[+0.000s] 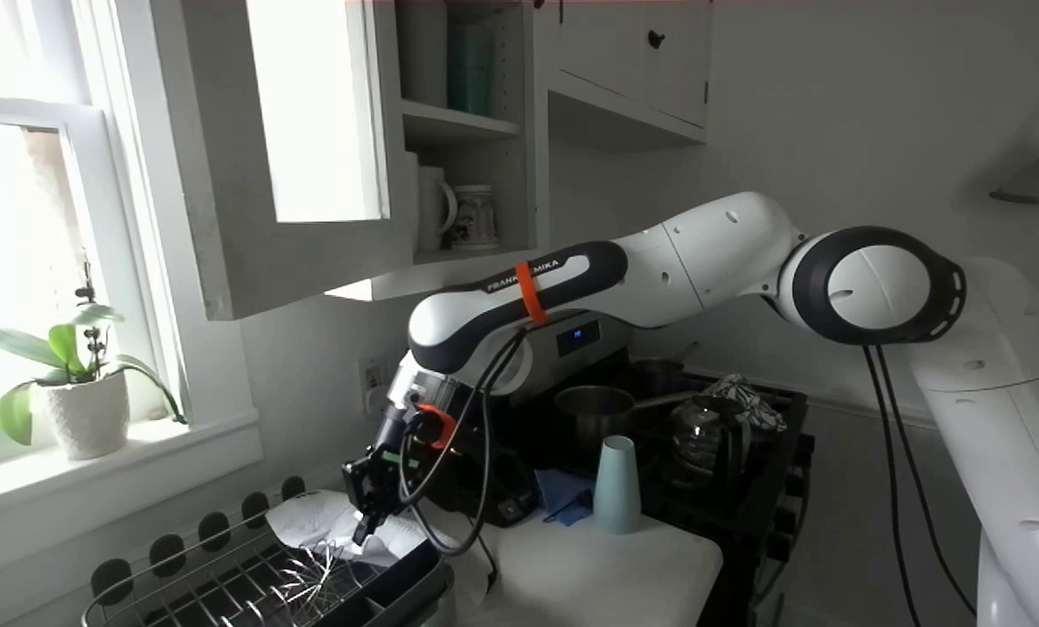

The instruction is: Use the paper towel to wipe the counter

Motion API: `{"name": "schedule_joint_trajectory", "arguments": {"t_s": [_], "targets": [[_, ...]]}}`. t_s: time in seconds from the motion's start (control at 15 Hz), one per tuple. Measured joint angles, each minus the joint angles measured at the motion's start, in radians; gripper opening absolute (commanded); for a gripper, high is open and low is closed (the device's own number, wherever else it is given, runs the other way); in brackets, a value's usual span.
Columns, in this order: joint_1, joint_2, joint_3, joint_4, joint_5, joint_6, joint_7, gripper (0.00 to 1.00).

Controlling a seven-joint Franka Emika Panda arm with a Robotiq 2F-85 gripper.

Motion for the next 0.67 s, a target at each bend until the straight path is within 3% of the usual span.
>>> {"name": "schedule_joint_trajectory", "arguments": {"t_s": [0.67], "targets": [[-0.016, -0.230, -0.049, -0.171, -0.050, -0.059, -0.008, 0.00]]}}
